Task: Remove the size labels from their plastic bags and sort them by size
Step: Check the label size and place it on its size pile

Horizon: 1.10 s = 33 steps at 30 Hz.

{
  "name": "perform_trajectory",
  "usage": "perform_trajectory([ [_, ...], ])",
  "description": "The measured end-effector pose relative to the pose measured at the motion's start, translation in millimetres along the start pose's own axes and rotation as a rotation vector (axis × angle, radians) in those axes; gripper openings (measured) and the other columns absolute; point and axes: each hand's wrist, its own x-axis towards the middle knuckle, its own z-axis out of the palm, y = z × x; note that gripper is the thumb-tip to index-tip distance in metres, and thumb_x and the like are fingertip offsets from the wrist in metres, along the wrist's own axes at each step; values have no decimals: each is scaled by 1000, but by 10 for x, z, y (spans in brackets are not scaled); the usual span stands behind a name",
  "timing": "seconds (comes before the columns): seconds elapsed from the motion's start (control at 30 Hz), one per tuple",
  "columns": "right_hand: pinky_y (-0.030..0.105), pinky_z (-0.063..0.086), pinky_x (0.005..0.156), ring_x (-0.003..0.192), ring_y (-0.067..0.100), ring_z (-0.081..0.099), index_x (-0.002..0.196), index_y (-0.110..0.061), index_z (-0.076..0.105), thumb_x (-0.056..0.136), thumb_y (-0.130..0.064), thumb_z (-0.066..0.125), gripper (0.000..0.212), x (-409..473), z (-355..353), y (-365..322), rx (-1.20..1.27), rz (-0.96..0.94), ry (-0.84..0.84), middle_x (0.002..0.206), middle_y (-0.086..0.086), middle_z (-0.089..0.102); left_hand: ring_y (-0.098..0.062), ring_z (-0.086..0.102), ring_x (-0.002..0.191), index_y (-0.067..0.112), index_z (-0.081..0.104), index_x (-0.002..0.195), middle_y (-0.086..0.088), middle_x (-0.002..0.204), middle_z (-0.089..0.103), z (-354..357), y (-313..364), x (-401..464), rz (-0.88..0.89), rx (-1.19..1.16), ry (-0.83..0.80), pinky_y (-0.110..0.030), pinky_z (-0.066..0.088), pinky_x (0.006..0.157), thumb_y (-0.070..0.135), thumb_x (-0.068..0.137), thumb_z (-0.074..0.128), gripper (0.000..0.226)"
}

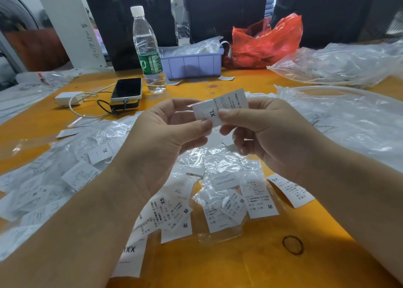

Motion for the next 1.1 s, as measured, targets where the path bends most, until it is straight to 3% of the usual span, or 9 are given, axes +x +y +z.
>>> perform_trajectory([
  [0.13, 20, 39, 45, 47, 8, 47, 84, -9, 68, 93, -17, 61, 15, -16, -7, -34, -87, -121, 97, 59, -3, 60, -17, 72, 77, 13, 65, 97, -7, 89, 76, 0, -1, 2, 9, 24, -6, -22, 56, 62, 10, 58, 76, 40],
  [0.27, 17, 36, 43, 42, 0, 42, 79, -10, 68, 92, -19, 63, 17, -68, 39, -31, -173, -170, 52, 47, -14, 49, -19, 73, 80, 13, 67, 95, -2, 84, 75, 5, -3, -7, 15, 19, -4, -22, 56, 61, 13, 55, 77, 41],
  [0.43, 20, 36, 47, 46, 4, 43, 81, -10, 67, 91, -15, 64, 12, -29, -1, -54, -95, -135, 134, 58, -4, 55, -19, 73, 77, 14, 66, 94, -5, 85, 76, -3, 1, 1, 10, 23, 8, -21, 56, 61, 11, 58, 77, 37],
  [0.9, 16, 39, 43, 45, 4, 49, 78, -10, 69, 87, -7, 68, 9, -58, 66, 45, -160, -239, 101, 59, -3, 63, -19, 72, 74, 14, 68, 95, -1, 79, 74, 16, -6, -16, 13, 60, 11, -23, 57, 61, 11, 56, 78, 41],
  [1.1, 17, 40, 46, 49, 7, 50, 79, -10, 70, 89, -11, 66, 10, -57, 52, 49, -218, -199, 5, 65, 2, 63, -23, 73, 86, 17, 70, 95, -5, 90, 76, 4, -4, -19, 13, 138, 35, -25, 57, 65, 23, 40, 84, 56],
])
